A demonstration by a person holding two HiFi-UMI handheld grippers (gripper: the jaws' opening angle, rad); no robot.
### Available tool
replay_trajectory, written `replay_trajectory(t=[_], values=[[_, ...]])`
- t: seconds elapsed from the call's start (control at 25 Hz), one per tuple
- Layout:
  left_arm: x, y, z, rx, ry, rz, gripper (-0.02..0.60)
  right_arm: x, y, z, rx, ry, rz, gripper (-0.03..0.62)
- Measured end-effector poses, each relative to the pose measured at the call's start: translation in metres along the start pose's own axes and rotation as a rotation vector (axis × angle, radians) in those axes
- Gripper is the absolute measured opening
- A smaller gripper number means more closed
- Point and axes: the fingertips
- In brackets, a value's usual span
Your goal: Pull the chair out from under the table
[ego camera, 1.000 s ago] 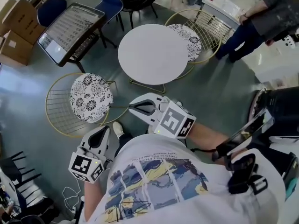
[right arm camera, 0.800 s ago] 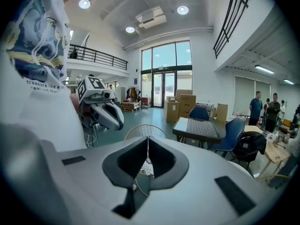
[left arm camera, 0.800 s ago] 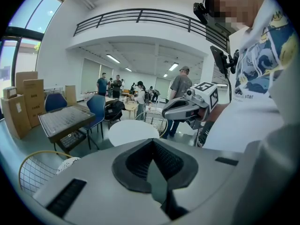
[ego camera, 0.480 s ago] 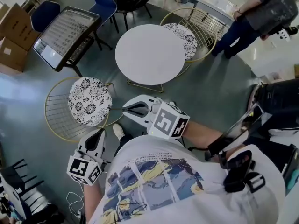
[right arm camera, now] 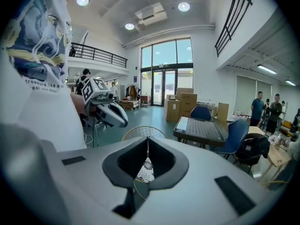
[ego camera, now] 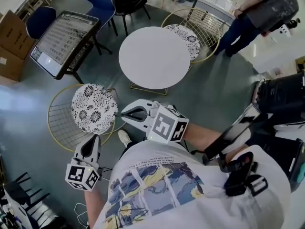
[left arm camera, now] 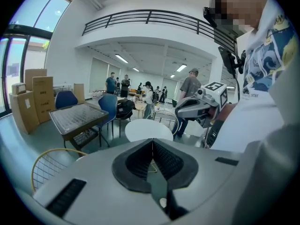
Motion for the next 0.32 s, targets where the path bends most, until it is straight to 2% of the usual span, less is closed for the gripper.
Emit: replay_trajectory(t=[0.12,0.32], values=[[0.003,0.011,0.049,-0.083,0.027,-0.003,0.011,-0.007,-0.017,-0.004,0.009,-0.002,0.007,0.014],[0.017,0.047,0.156,-0.269,0.127,-0.020,0.011,-0.020,-0.049,-0.006,0.003,0.000,0.016,0.014]])
Point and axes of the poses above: the fingertips, and each gripper's own axes: y backward along the fingers, z to its left, x out of its underside, and after that the axes turned 5 degrees about y, right-handed
